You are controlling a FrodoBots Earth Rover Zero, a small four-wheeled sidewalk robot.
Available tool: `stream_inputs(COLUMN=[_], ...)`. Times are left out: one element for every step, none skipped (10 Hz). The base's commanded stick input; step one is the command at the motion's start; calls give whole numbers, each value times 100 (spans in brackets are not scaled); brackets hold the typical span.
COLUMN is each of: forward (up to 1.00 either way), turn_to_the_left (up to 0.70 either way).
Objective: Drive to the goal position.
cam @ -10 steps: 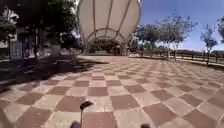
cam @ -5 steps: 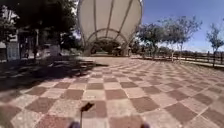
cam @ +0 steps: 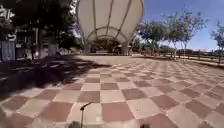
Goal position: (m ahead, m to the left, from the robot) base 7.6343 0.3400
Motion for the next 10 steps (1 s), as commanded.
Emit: stream_inputs(forward=[100,100,100,100,100,100,100,100,100,100], turn_to_the_left=[0,0,0,0,0,0,0,0,0,0])
